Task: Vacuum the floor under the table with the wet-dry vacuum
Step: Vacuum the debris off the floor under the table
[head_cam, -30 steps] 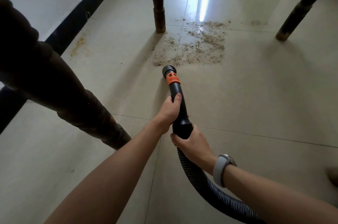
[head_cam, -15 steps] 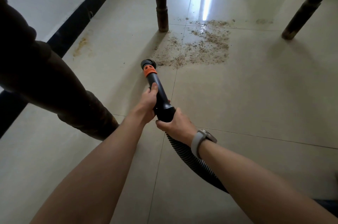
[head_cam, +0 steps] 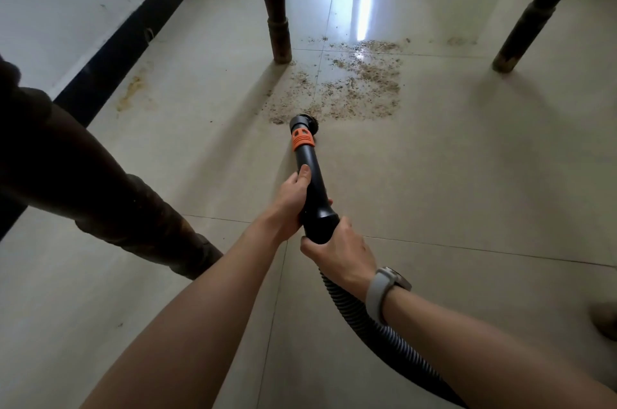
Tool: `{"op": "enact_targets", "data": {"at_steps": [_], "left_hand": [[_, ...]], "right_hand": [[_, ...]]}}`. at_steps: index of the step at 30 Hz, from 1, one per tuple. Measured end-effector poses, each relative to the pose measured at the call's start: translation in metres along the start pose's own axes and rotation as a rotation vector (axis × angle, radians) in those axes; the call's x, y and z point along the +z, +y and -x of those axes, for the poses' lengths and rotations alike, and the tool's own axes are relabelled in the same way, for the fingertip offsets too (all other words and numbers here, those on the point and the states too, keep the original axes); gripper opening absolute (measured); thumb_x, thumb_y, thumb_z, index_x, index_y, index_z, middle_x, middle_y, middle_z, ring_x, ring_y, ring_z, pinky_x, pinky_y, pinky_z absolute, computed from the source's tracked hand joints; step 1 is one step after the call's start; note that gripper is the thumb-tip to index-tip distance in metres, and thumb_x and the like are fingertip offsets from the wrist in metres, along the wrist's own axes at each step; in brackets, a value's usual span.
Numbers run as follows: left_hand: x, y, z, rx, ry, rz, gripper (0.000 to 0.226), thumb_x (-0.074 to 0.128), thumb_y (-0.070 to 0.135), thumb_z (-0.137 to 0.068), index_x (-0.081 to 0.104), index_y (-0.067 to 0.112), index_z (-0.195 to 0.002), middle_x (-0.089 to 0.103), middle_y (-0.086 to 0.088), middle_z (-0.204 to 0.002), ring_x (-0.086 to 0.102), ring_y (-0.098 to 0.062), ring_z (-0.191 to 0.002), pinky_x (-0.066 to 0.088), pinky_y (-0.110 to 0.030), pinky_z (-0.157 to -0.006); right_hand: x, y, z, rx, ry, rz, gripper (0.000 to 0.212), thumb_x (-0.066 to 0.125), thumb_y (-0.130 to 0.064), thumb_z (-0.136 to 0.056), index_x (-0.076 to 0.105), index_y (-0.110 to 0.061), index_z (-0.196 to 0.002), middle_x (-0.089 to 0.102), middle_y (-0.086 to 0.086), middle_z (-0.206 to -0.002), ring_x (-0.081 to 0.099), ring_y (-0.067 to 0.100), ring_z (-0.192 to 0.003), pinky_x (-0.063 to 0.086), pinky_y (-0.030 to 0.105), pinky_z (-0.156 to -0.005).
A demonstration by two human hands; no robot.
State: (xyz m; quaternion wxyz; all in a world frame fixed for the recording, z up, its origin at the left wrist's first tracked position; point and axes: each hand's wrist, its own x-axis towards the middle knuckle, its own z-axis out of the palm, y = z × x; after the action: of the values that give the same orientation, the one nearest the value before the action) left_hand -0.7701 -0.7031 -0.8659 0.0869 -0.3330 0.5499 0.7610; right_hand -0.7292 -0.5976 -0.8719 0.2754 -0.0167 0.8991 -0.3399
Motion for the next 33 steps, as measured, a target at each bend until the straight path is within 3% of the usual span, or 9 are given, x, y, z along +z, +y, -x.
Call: {"op": "enact_targets", "data": {"at_steps": [5,11,15,18,21,27,31,33], "left_hand": [[0.009,0.004,-0.006,0.017,0.019,-0.05,0.045,0.033,0.033,-0.102,0.035,0.004,-0.137,0.054,-0.011,-0.09,0.058,-0.024,-0.069,0.049,-0.033,-0.061],[0.026,0.01,-0.016,0.043,0.028,-0.119,0.044,0.036,0.032,-0.102,0.036,0.002,-0.134,0.053,-0.009,-0.088,0.057,-0.026,-0.072,0.052,-0.035,-0.067],[0.031,0.002,-0.013,0.071,0.031,-0.191,0.041,0.041,0.033,-0.1,0.043,0.004,-0.13,0.055,-0.008,-0.09,0.059,-0.032,-0.087,0.052,-0.044,-0.084],[0.031,-0.012,-0.006,0.088,0.031,-0.249,0.028,0.043,0.034,-0.099,0.049,0.011,-0.115,0.059,-0.011,-0.096,0.06,-0.038,-0.104,0.048,-0.049,-0.095],[0.031,-0.022,0.006,0.11,0.056,-0.295,0.022,0.043,0.033,-0.099,0.05,0.014,-0.11,0.059,-0.01,-0.093,0.06,-0.038,-0.104,0.049,-0.05,-0.094],[0.029,-0.042,0.029,0.164,0.13,-0.348,0.033,0.043,0.031,-0.099,0.051,0.008,-0.122,0.059,-0.011,-0.093,0.062,-0.035,-0.097,0.051,-0.049,-0.09],[0.026,-0.038,0.029,0.175,0.164,-0.329,0.023,0.042,0.031,-0.099,0.05,0.012,-0.109,0.058,-0.007,-0.091,0.059,-0.027,-0.093,0.051,-0.04,-0.088],[0.021,-0.031,0.022,0.177,0.197,-0.324,0.026,0.042,0.034,-0.099,0.052,0.012,-0.108,0.06,-0.01,-0.097,0.06,-0.029,-0.098,0.05,-0.043,-0.092]], "right_hand": [[-0.006,0.007,-0.013,-0.009,-0.055,-0.091,0.05,0.063,-0.045,-0.077,0.043,-0.015,-0.111,0.061,0.002,-0.097,0.061,0.022,-0.086,0.046,0.03,-0.068],[-0.011,0.014,-0.031,-0.023,-0.087,-0.252,0.07,0.057,-0.058,-0.048,0.053,-0.017,-0.105,0.067,0.003,-0.088,0.066,0.018,-0.077,0.057,0.038,-0.069],[-0.013,0.025,-0.022,-0.027,-0.108,-0.359,0.04,0.067,-0.037,-0.071,0.056,-0.014,-0.102,0.069,0.007,-0.088,0.067,0.019,-0.078,0.055,0.037,-0.071],[-0.008,0.036,-0.009,-0.027,-0.116,-0.395,0.031,0.068,-0.032,-0.078,0.056,-0.016,-0.101,0.069,0.006,-0.089,0.067,0.018,-0.08,0.054,0.033,-0.071],[-0.001,0.045,0.006,-0.028,-0.106,-0.416,0.029,0.069,-0.034,-0.077,0.057,-0.019,-0.099,0.069,0.002,-0.087,0.067,0.017,-0.081,0.054,0.037,-0.075],[0.006,0.057,0.031,-0.04,-0.132,-0.411,0.041,0.065,-0.048,-0.061,0.06,-0.022,-0.092,0.07,0.002,-0.083,0.067,0.019,-0.079,0.056,0.044,-0.076],[-0.004,0.049,0.026,-0.114,-0.185,-0.409,0.014,0.068,-0.024,-0.077,0.06,-0.017,-0.086,0.067,0.003,-0.075,0.065,0.017,-0.07,0.054,0.038,-0.07],[-0.01,0.04,0.016,-0.15,-0.226,-0.396,0.014,0.067,-0.02,-0.08,0.06,-0.013,-0.09,0.066,0.002,-0.076,0.063,0.015,-0.07,0.053,0.035,-0.069]]}}
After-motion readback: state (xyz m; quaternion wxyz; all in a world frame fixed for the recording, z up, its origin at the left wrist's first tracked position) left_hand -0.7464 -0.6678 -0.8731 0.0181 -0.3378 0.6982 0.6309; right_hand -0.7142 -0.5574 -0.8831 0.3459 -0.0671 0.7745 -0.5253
